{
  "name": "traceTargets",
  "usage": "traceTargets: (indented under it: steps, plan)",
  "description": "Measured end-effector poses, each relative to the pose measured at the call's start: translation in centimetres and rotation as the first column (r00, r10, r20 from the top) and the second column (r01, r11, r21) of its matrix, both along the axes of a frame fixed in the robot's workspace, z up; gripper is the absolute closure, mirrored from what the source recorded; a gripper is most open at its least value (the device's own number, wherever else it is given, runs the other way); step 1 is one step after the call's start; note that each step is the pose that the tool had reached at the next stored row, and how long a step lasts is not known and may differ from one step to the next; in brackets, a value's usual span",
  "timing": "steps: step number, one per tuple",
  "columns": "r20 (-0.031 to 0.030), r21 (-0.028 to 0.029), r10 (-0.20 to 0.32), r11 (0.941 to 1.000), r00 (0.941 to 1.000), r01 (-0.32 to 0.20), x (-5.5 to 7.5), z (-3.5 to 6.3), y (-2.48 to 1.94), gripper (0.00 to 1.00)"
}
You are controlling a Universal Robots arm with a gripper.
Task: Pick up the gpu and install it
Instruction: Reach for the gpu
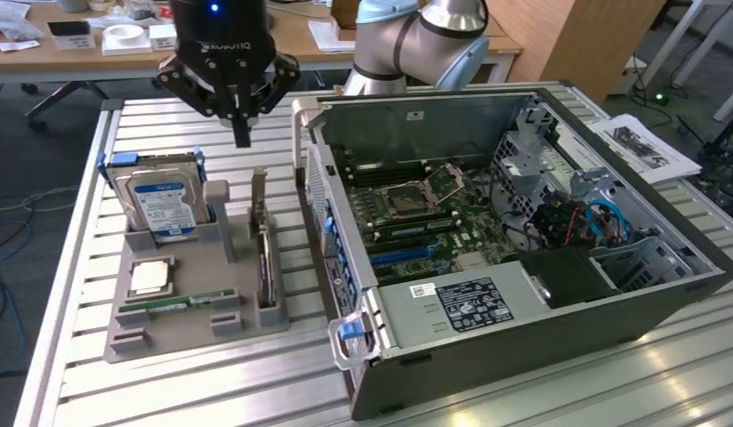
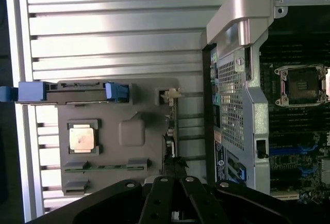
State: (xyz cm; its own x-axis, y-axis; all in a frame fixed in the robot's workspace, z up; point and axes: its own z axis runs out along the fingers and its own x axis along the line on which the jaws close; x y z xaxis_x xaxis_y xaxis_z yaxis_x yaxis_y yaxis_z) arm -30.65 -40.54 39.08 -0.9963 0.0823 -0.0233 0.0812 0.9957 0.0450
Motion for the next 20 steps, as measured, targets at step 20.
traceTargets:
  steps: [20]
  plan:
    - [0.0000, 0.0000, 0.000, 1.0000, 1.0000, 0.000, -0.5, 0.00, -3.41, 0.89]
